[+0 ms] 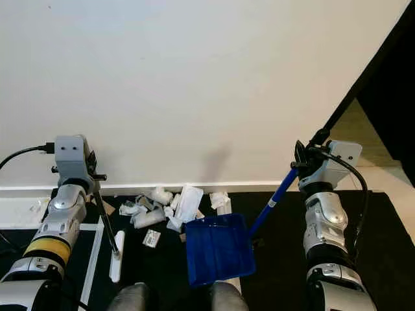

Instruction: Sweep floor

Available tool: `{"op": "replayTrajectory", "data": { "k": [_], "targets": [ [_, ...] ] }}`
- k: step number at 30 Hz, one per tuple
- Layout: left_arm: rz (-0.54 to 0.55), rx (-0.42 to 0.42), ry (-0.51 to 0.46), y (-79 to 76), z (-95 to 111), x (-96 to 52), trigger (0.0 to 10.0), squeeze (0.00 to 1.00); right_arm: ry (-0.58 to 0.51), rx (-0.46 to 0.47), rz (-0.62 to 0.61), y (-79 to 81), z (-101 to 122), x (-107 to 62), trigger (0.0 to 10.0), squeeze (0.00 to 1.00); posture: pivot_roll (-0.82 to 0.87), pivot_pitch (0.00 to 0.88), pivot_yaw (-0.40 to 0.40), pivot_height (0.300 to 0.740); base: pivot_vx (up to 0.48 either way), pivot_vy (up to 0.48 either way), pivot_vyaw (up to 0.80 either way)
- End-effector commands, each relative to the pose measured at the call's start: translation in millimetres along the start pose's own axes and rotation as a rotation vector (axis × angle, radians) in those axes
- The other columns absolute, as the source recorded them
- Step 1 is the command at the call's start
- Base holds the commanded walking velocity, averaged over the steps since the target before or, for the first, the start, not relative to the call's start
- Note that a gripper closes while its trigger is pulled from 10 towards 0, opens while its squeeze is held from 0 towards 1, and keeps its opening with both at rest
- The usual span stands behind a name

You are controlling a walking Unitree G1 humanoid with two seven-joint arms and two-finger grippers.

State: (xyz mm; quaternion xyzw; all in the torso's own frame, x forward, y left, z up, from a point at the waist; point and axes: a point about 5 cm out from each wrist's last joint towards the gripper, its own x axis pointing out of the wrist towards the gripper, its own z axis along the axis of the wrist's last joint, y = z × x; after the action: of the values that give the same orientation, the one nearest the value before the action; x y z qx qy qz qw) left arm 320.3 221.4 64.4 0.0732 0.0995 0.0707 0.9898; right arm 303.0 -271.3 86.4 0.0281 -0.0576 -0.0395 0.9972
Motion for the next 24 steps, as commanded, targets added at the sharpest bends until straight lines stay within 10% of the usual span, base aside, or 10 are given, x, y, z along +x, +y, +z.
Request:
{"op": "replayTrajectory", "data": {
  "k": [1, 24],
  "targets": [
    [0.003, 0.027, 0.006, 1.0, 1, 1.2, 10.0, 0.00, -0.011, -0.005, -0.005, -0.7, 3, 2.1, 10.0, 0.00, 0.05, 0.013, -0.017, 0.740, 0.000, -0.480, 0.00],
    [0.052, -0.002, -0.017, 8.3, 6, 4.6, 10.0, 0.00, -0.023, -0.214, -0.116, -46.9, 33, 8.4, 10.0, 0.00, 0.05, 0.018, -0.009, 0.740, 0.000, -0.083, 0.00]
  ]
}}
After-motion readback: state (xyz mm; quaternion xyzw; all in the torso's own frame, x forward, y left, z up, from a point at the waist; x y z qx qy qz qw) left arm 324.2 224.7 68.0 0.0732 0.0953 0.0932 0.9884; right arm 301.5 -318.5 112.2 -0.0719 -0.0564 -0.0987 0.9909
